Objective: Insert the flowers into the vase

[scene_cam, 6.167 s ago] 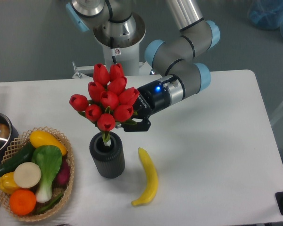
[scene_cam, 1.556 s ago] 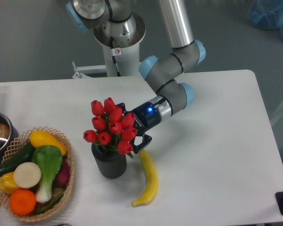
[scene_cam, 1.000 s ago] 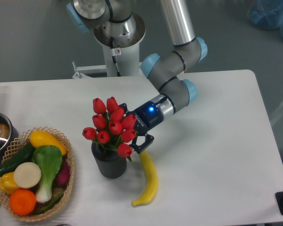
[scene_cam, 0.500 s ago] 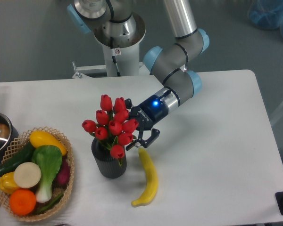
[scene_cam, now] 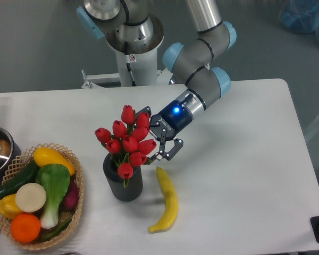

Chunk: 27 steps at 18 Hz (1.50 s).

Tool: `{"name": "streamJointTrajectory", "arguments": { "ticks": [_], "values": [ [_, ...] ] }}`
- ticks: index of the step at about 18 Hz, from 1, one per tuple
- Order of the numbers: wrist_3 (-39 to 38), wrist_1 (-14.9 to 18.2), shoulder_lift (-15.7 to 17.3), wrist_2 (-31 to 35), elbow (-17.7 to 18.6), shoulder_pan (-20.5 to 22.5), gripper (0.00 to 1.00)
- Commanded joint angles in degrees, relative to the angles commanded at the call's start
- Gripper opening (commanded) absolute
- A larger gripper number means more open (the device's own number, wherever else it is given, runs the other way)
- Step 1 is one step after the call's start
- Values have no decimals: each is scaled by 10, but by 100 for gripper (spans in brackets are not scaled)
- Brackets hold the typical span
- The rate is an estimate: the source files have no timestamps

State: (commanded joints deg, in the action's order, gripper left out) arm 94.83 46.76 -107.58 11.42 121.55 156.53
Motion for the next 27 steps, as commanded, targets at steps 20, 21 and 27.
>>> {"name": "streamJointTrajectory", "arguments": {
  "ticks": [20,21,27],
  "values": [
    [-73,2,84,345,-144,224,100],
    [-73,1,93,388,-146,228,100],
    [-70,9,148,528,-161,250,100]
  ]
}}
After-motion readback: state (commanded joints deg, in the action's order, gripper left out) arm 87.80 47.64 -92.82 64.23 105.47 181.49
